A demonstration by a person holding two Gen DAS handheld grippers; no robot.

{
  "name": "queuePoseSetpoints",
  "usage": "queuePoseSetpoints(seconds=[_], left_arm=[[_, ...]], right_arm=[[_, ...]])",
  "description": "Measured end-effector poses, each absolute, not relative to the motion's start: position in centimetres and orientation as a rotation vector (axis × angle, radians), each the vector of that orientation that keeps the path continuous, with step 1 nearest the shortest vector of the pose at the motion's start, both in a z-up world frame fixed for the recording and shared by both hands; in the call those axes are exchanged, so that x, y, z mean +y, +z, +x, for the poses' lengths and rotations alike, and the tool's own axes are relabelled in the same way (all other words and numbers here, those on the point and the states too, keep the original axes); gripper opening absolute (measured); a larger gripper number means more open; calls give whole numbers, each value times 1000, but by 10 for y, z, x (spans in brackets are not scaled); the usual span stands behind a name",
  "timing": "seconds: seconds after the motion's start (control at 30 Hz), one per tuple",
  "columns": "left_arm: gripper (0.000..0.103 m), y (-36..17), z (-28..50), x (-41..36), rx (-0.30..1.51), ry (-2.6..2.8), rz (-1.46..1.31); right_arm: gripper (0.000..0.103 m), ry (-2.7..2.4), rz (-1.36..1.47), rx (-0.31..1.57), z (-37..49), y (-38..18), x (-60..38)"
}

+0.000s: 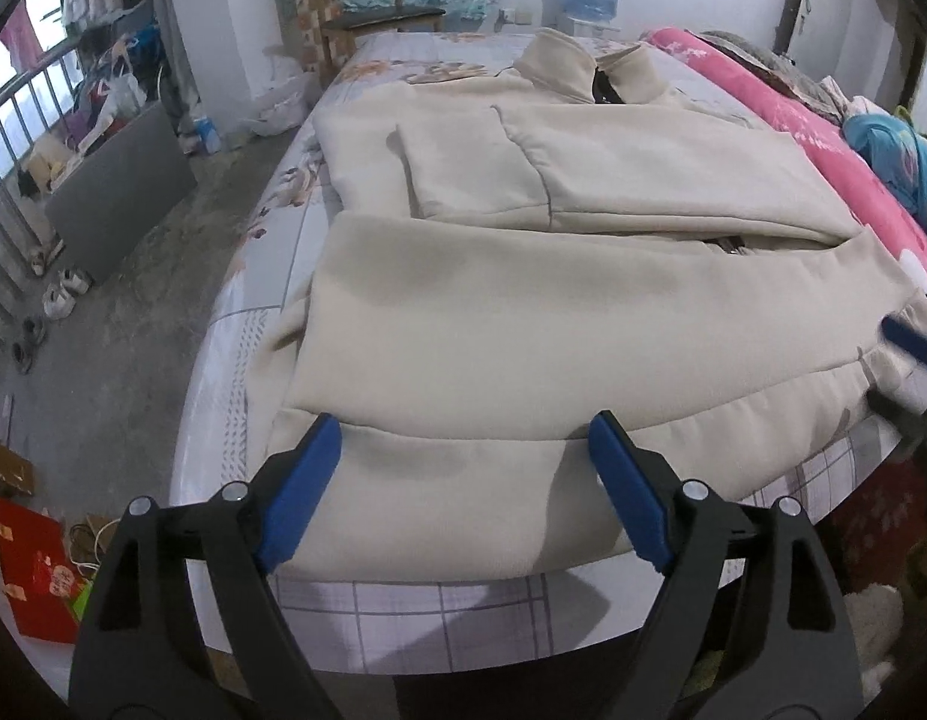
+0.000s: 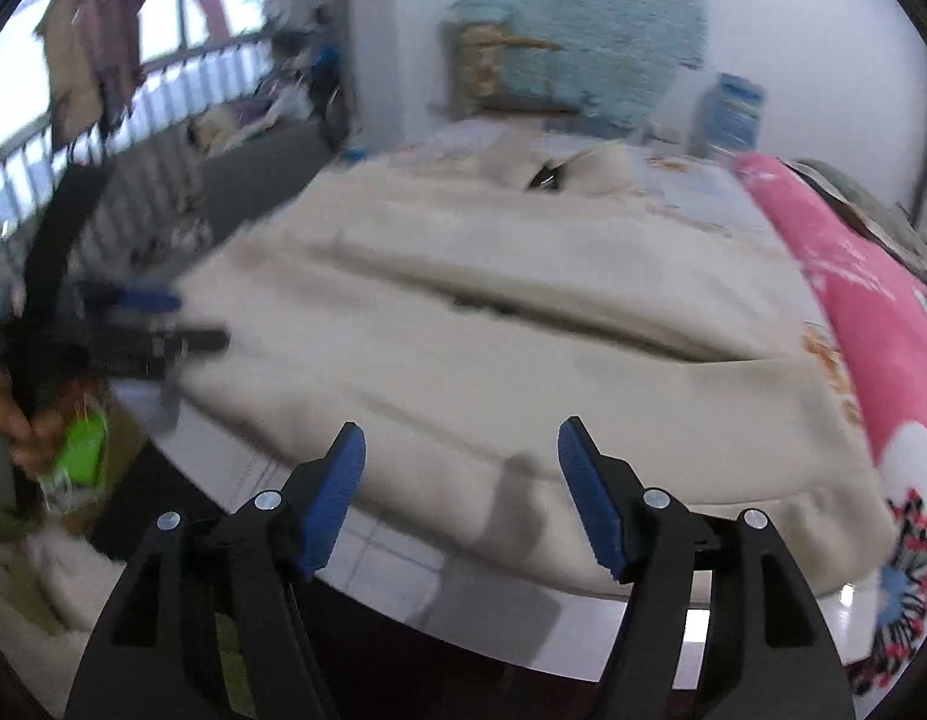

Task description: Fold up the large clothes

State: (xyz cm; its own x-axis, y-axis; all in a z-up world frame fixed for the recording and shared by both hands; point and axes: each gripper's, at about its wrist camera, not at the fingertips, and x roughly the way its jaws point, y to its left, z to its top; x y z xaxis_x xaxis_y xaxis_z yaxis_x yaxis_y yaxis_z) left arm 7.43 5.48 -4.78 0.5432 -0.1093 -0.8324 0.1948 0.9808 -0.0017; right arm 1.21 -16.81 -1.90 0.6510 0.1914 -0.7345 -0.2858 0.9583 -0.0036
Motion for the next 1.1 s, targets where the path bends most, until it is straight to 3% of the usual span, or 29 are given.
queuePoseSetpoints(seconds=[0.3,0.57,1.1], left_arm=[[81,-27,75,54,933,-180,77],[81,-46,80,57,986,-114,122],[82,-41,80,59,981,-99,114]], right_arm=[[70,327,-87,765,5,1,-165],[71,323,-203,842,13,-38,-135],[77,293,-17,830,29,-25,-174]])
